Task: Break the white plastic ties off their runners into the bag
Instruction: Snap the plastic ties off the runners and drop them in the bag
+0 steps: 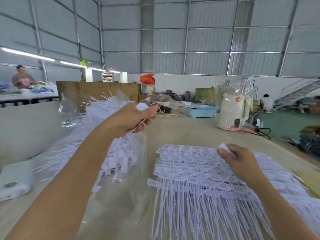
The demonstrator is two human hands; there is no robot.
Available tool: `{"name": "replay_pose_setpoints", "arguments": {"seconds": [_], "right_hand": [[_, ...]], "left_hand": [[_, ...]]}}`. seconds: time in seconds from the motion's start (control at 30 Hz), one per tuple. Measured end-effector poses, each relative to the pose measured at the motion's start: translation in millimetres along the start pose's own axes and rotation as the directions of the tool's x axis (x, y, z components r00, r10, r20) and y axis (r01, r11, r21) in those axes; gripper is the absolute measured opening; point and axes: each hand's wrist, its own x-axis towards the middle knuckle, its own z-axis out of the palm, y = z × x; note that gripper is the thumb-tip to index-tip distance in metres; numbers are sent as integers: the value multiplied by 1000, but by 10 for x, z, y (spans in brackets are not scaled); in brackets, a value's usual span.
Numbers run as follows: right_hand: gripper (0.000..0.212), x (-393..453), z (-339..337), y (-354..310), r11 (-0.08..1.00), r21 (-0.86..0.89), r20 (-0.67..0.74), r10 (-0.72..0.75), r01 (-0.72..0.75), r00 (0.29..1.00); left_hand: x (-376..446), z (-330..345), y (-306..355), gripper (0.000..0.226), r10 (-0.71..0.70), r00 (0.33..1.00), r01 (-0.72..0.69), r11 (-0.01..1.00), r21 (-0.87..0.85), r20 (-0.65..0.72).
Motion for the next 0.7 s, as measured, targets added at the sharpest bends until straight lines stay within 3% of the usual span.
{"name": "replay_pose_setpoints", "arguments": {"seconds": [0.03,0.1,0.17,0.33,0.43,0.5,0.6,0.7], "right_hand": [[48,2,3,-6,1000,-14,5,20,-20,1000],[48,3,-1,-23,999,-3,5,43,-43,999],[48,-6,-2,-37,999,-5,7,48,-48,999],[46,-37,-25,-121,996,-42,24,81,-80,996],[46,-49,-30,-156,996,-41,25,86,-85,996],[47,-56,-28,-174,995,-54,25,89,-88,996],[45,-57,-30,-197,994,-57,24,90,-88,996],[39,-44,-17,-178,994,-67,26,92,-90,995]], "left_hand": [[53,-133,-162,29,-72,996,79,980,181,-46],[133,-321,-499,21,-228,973,215,849,483,-32],[197,-383,-798,20,-311,950,223,697,682,7],[376,-405,-1214,37,-134,980,194,455,869,-149],[433,-459,-1349,47,-143,960,270,249,930,-240],[430,-498,-1401,57,-185,942,315,210,925,-279],[396,-499,-1381,71,-231,921,373,293,881,-313],[357,-415,-1181,64,-263,906,398,263,879,-331]]}}
